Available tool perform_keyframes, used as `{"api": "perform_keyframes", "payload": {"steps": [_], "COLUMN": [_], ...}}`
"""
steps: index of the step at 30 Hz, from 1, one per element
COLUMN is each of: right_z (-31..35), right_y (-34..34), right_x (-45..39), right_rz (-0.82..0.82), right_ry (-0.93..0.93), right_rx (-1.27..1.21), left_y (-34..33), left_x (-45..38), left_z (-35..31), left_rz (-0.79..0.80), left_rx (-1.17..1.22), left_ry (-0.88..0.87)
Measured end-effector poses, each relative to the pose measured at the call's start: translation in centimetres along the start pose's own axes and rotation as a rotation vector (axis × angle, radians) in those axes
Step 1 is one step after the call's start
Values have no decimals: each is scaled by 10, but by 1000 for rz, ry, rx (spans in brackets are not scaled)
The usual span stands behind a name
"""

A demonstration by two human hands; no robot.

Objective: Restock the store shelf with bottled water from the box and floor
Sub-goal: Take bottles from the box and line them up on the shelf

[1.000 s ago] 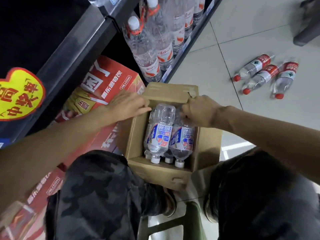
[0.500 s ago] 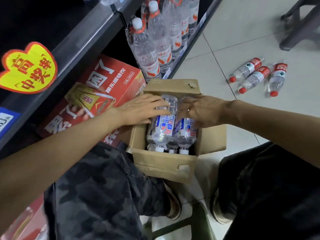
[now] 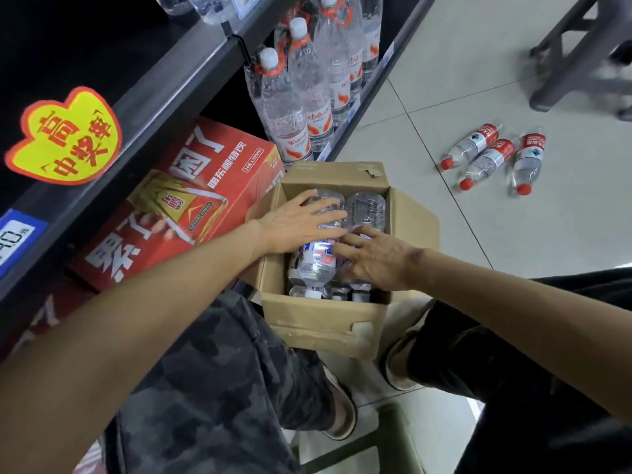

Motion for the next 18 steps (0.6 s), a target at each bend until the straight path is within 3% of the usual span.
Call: {"api": "perform_keyframes", "payload": {"steps": [7,10,13,18], "right_z": [-6,-8,-11,-23], "right_y": [-7,-5,-2,15], "right_x": [16,24,33,39], "right_rz": [-38,-68,-116,-278], "right_ry": [46,74,100,77], "right_rx": [-12,1,34,-87], "left_y": [0,9,15,13], "left_x": [9,20,32,40], "left_z": [14,23,30,45], "left_rz": [19,-75,-157,-91], "left_rx": [-10,41,195,592], "left_ry": [21,50,58,178]}}
Point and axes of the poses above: each hand's wrist, its own x-axis away from the middle knuckle, its own y-axis out of the back of the hand, z = x × y, the point moved 4 cm from there along -x, towards the middle knuckle, and after that the axes turned 15 degrees about y, right-handed, at the moved point
